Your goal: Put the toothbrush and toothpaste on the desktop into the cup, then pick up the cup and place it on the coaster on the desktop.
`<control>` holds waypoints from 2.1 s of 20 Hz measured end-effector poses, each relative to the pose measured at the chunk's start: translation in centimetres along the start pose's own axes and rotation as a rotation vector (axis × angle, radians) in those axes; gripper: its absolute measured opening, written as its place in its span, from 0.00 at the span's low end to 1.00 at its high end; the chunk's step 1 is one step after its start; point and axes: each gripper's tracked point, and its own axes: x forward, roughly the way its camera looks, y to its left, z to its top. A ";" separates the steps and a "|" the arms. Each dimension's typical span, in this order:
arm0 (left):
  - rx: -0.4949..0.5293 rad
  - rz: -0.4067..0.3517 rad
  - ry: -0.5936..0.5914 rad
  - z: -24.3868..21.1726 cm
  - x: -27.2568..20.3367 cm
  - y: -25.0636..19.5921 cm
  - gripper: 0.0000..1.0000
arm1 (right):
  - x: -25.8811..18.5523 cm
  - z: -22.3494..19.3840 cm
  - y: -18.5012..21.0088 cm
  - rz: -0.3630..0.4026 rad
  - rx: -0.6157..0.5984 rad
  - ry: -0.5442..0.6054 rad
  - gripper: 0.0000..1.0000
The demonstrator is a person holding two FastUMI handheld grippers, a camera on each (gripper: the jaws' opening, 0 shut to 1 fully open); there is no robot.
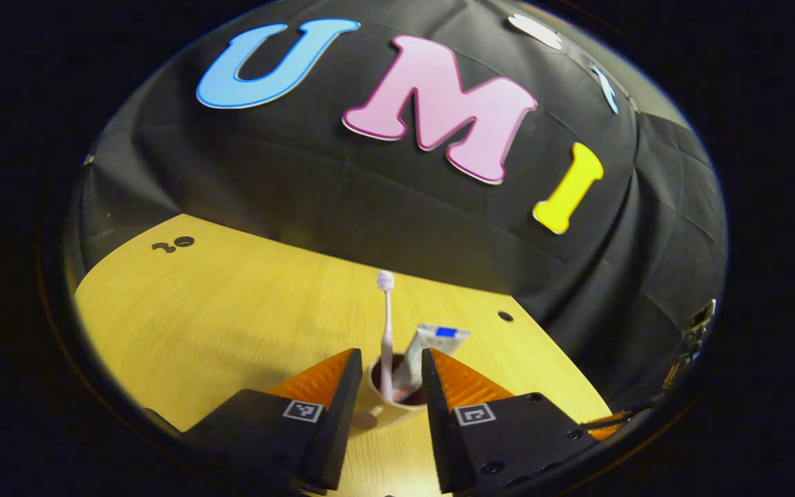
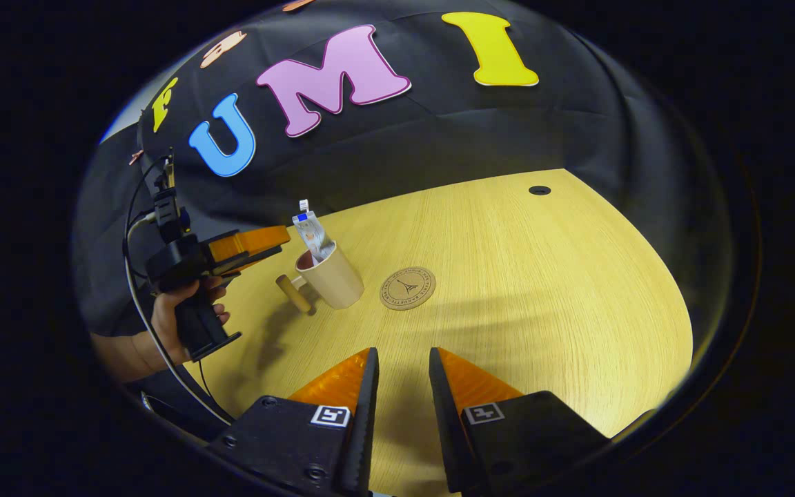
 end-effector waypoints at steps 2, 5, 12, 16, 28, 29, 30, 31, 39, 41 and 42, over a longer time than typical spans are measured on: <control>0.060 -0.022 0.083 -1.2 -1.5 0.0 0.63 | -0.5 -0.2 0.0 -0.007 0.008 -0.002 0.45; 0.178 -0.050 0.246 -3.8 -3.0 0.2 0.72 | -1.1 0.1 -0.3 -0.024 0.030 -0.018 0.34; 0.380 -0.054 0.591 -8.2 -0.7 2.0 0.78 | -4.3 0.0 -2.5 -0.102 0.105 -0.060 0.45; 0.485 -0.056 0.714 -10.4 1.9 2.8 0.78 | -6.5 -0.4 -3.7 -0.158 0.155 -0.086 0.34; 0.539 -0.035 0.865 -12.7 4.6 3.8 0.65 | -9.8 -3.3 -5.1 -0.246 0.229 -0.080 0.45; 0.545 -0.027 0.868 -12.7 4.7 3.9 0.64 | -9.7 -3.5 -4.9 -0.243 0.227 -0.076 0.45; 0.549 -0.019 0.870 -12.6 4.7 4.1 0.61 | -9.7 -3.6 -4.8 -0.239 0.223 -0.071 0.34; 0.551 -0.011 0.869 -12.5 4.9 4.3 0.59 | -9.8 -3.8 -4.6 -0.235 0.218 -0.068 0.45; 0.535 0.010 0.886 -12.8 5.0 4.8 0.35 | -9.8 -4.4 -5.1 -0.232 0.224 -0.051 0.35; 0.533 0.001 0.873 -12.8 5.1 4.7 0.34 | -9.8 -4.1 -5.5 -0.238 0.231 -0.058 0.45; 0.526 0.000 0.864 -12.7 5.1 4.6 0.34 | -9.8 -4.1 -5.6 -0.240 0.232 -0.060 0.45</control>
